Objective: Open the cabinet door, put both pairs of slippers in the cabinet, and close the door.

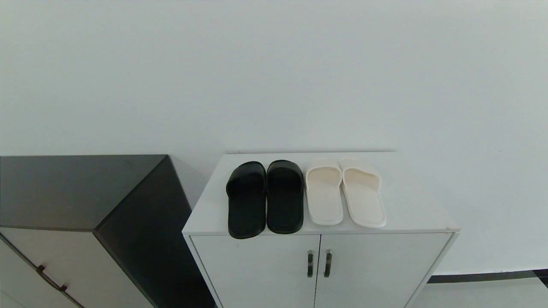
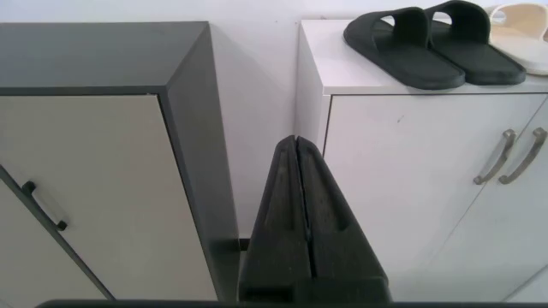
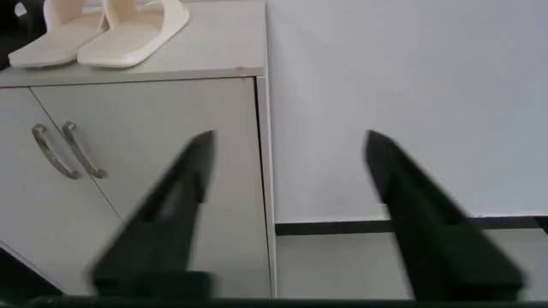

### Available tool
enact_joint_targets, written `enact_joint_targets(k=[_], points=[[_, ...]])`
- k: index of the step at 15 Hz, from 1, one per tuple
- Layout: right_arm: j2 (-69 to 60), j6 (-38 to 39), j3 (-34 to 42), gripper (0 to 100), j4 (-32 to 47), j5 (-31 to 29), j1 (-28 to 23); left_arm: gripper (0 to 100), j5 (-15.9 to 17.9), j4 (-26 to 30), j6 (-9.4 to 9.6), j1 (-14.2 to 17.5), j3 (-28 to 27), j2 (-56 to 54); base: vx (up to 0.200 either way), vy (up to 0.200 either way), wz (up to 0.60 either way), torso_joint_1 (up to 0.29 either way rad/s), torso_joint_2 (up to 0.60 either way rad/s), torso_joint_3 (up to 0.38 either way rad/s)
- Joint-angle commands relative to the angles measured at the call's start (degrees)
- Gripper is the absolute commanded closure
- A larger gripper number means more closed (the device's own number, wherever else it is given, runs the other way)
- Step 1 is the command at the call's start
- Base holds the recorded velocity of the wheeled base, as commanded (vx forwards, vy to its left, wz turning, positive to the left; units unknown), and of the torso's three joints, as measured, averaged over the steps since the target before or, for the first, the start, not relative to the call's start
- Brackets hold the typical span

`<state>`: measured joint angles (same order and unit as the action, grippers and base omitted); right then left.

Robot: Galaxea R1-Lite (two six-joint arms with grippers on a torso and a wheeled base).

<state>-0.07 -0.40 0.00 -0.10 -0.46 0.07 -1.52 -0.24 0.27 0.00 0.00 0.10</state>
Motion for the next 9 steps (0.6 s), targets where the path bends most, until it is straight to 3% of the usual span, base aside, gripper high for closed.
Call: enact_joint_targets(k=[1,5,6,7,9], points=[[0.07,-0.04,0.0,0,-0.08,0.02,0.01,100,-0.32,-0.02,0.0,0.0,0.0,-0.01,0.0,0.0,0.0,0.0,0.0,0.0],[0.07,-0.39,-0.18,0,-0.69,-0.59,0.01,100,0.03,-0.02,0.17,0.0,0.0,-0.01,0.0,0.0,0.0,0.0,0.0,0.0],[1.66,-0.3,-7.29,0,-1.4,0.99,0.37,100,0.03,-0.02,0.26,0.0,0.0,-0.01,0.0,0.0,0.0,0.0,0.0,0.0],[7.9,2.95,-14.15,0,1.94,3.54,0.37,100,0.03,-0.02,0.26,0.0,0.0,-0.01,0.0,0.0,0.0,0.0,0.0,0.0],[15.01,4.01,-16.26,0,7.04,13.21,0.45,100,0.12,-0.02,0.26,0.0,0.0,-0.01,0.0,0.0,0.0,0.0,0.0,0.0]])
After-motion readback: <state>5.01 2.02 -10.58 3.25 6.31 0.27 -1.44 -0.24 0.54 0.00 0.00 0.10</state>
